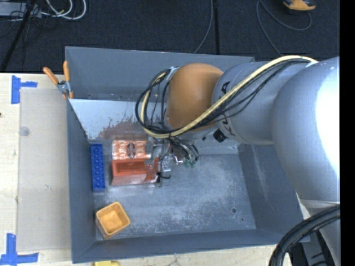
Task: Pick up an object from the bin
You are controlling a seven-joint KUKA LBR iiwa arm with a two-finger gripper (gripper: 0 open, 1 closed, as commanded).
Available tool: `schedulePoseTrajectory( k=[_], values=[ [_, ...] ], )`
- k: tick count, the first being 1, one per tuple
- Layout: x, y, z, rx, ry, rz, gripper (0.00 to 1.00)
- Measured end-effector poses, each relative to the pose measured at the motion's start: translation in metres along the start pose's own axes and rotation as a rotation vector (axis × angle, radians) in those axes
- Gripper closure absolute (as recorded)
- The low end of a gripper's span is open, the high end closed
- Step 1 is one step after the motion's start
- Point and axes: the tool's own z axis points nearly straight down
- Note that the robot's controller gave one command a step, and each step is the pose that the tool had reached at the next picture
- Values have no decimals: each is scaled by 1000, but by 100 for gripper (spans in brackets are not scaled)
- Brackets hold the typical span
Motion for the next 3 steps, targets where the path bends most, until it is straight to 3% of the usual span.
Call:
schedulePoseTrajectory(
  k=[1,2,3],
  values=[
    [20,8,39,0,0,-175,0],
    [10,15,41,1,-2,-95,100],
    [10,15,41,1,-3,-95,100]
  ],
)
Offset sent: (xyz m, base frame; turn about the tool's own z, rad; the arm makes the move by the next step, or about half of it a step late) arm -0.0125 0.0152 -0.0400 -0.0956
